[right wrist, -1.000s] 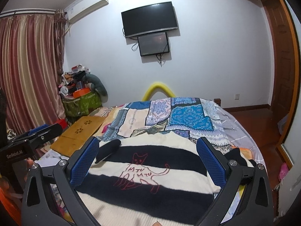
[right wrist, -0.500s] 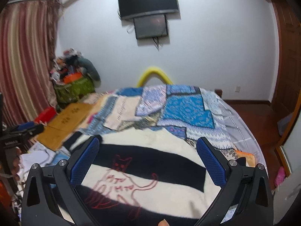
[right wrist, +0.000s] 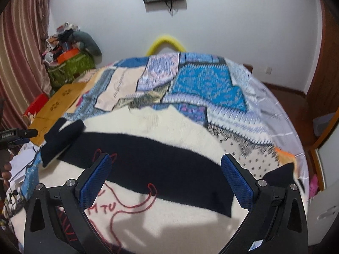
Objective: Fold small clothes
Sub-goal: 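Lower both tools to the sweater and grasp its side edge with the left gripper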
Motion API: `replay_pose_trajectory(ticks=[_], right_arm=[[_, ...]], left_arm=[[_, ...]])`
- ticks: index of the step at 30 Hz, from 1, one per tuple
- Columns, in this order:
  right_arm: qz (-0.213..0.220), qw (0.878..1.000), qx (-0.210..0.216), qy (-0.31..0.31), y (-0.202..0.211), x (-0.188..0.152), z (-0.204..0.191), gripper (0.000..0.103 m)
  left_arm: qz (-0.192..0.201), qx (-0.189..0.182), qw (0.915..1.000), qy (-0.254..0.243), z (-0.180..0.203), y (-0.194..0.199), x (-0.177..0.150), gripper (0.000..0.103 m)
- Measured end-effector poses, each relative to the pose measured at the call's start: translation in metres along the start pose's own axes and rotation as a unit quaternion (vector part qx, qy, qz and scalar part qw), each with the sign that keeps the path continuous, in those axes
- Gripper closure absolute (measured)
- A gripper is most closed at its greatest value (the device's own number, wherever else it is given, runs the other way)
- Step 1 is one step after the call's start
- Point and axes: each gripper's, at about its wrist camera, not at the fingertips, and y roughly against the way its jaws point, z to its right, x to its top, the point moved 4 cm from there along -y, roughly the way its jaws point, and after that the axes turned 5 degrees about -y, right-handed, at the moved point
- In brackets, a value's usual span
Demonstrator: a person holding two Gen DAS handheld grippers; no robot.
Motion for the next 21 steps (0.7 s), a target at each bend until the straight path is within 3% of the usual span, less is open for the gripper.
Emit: replay_pose_trajectory(ticks=[5,7,11,21], right_arm=[[-0.028,1.0,-0.006,0.005,-0.024,-0.002,0.001,0.007],[-0.038,0.999,-0.005,0.006,-0.03,-0.003,0.001,0.015],[-0.049,0.999,-0.006,0.019,-0.04,-0.004,-0.004,0.018],[-0.063,0.997,0.015,0.035,-0.05,-0.006,-0.012,0.02]], left_arm=[[-0.027,0.029,0.999,0.021,-0.024,-0.028,0.002,0.008],[-0.039,0.03,0.9983,0.033,-0.032,-0.038,0.003,0.011],[-0.071,-0.013,0.9939,0.083,-0.05,-0.062,0.003,0.021],[-0.089,-0.051,0.9815,0.162,-0.067,-0.097,0.007,0.032]])
